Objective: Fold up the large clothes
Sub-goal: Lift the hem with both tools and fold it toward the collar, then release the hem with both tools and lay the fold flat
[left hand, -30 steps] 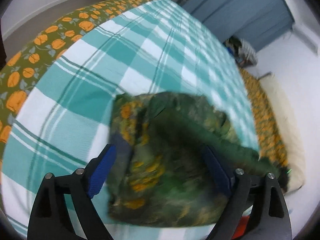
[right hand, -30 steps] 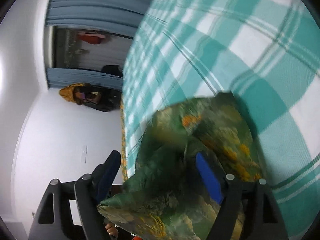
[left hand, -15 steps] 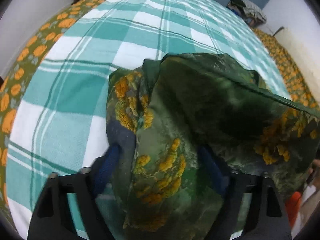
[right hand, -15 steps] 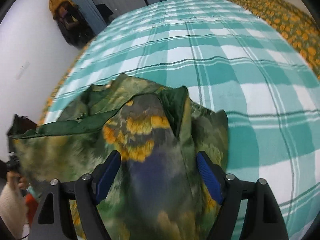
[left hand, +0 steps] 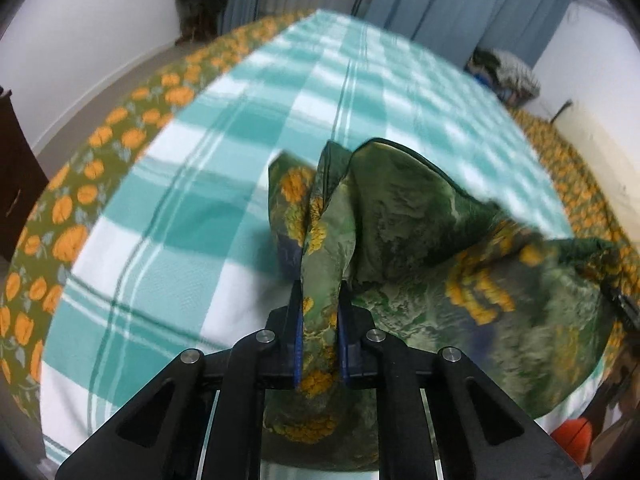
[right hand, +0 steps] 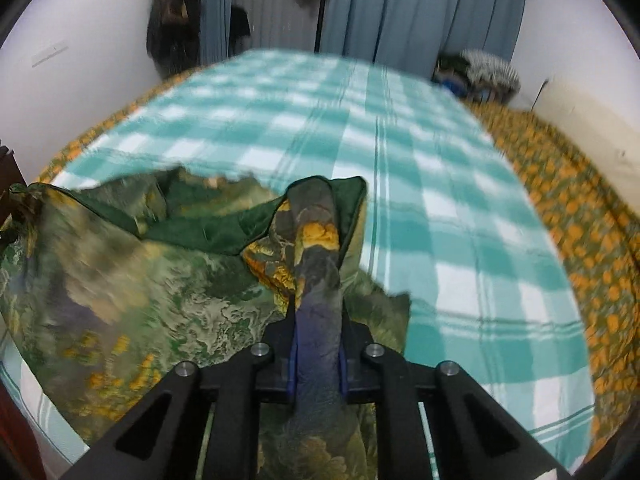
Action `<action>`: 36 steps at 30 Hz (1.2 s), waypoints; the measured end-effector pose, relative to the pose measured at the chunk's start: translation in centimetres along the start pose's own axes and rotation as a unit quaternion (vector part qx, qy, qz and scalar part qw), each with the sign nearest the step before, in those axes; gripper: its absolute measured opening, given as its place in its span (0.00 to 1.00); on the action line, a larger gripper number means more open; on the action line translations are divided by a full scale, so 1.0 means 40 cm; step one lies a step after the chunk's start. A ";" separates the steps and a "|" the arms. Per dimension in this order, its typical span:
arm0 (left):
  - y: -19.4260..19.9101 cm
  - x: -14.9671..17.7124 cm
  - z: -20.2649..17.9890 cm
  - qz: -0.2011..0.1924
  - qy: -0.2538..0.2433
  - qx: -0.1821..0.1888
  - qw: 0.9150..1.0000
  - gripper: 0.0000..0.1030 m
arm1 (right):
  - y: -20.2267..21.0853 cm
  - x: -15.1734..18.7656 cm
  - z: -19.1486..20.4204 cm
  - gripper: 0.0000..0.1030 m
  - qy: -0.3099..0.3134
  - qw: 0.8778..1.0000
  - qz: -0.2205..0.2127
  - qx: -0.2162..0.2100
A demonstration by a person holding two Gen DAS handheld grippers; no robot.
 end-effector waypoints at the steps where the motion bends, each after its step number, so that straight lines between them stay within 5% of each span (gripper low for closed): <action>1: 0.017 -0.028 -0.011 -0.016 0.003 0.004 1.000 0.09 | 0.023 -0.029 -0.005 0.13 0.001 1.000 -0.021 0.006; 6: 0.044 -0.170 -0.084 -0.084 -0.017 -0.009 0.996 0.08 | 0.055 -0.156 -0.039 0.13 -0.017 0.996 -0.087 0.029; 11: -0.124 -0.229 -0.092 -0.080 -0.021 -0.066 0.994 0.08 | -0.049 -0.215 -0.093 0.13 -0.042 0.993 -0.095 0.064; 16: -0.337 -0.134 -0.067 -0.027 -0.058 -0.124 0.990 0.09 | -0.271 -0.113 -0.118 0.13 -0.063 0.996 -0.005 0.070; 20: -0.401 -0.053 -0.052 -0.032 -0.068 -0.127 0.989 0.12 | -0.390 0.002 -0.119 0.13 -0.086 0.994 0.046 0.050; 36: -0.449 -0.037 -0.046 -0.054 -0.048 -0.088 0.994 0.13 | -0.497 0.079 -0.130 0.16 -0.128 0.990 0.051 0.018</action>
Point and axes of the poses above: each gripper's, at about its wrist camera, not at the fingertips, and y roughly against the way its jaws point, z to its left, x to its underside, the point moved 4 cm from there along -y, roughly the way its jaws point, and after that the axes turned 4 degrees about -x, right-handed, at the moved point
